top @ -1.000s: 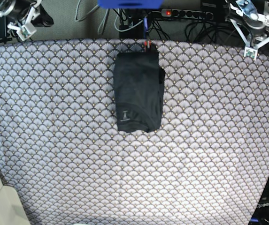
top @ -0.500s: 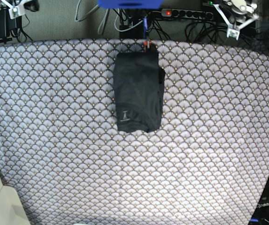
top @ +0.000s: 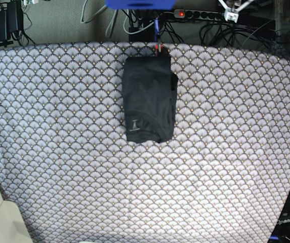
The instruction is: Fold the T-shirt properly
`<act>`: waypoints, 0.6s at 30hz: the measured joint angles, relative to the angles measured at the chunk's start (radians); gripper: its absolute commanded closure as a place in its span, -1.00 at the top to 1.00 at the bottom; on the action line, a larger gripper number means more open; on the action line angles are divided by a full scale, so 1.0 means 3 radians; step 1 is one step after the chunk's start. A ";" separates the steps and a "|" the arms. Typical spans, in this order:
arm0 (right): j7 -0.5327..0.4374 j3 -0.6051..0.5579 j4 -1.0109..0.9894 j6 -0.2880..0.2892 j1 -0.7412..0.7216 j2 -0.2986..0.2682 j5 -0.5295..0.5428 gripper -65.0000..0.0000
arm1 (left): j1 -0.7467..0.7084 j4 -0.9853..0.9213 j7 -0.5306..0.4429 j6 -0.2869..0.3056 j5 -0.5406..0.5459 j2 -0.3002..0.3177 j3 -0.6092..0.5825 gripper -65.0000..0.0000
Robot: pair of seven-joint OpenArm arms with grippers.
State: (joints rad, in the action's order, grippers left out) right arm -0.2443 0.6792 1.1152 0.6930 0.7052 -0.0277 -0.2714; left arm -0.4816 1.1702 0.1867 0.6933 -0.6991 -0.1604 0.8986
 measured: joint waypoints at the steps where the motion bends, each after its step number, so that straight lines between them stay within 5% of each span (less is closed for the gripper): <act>1: -0.0010 0.0014 -0.0120 0.0000 -0.0052 -0.0011 -0.0005 -1.00 | 0.0000 -0.0109 -0.0066 0.0006 0.0000 -0.0001 -0.0003 -1.00; 12: -0.0130 0.0037 -0.1849 -0.0011 -0.0891 -0.0376 -0.0134 -1.00 | 0.0357 -0.1072 -0.0223 -0.0006 -0.0081 0.0013 0.0003 -1.00; 17: -0.0169 0.0020 -0.2696 -0.0025 -0.1322 -0.0516 -0.0598 -1.00 | 0.0528 -0.1516 -0.0209 -0.0014 -0.0097 0.0051 0.0010 -1.00; 18: -0.0164 0.0024 -0.2808 -0.0025 -0.1387 -0.0523 -0.0698 -1.00 | 0.0586 -0.1625 -0.0200 -0.0158 -0.0099 0.0084 0.0010 -1.00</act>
State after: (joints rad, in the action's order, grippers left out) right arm -0.2935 0.6865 0.2729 0.6853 0.2890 -0.1844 -0.4808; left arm -0.3058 0.6827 0.1268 0.6460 -0.7288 -0.1352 0.9016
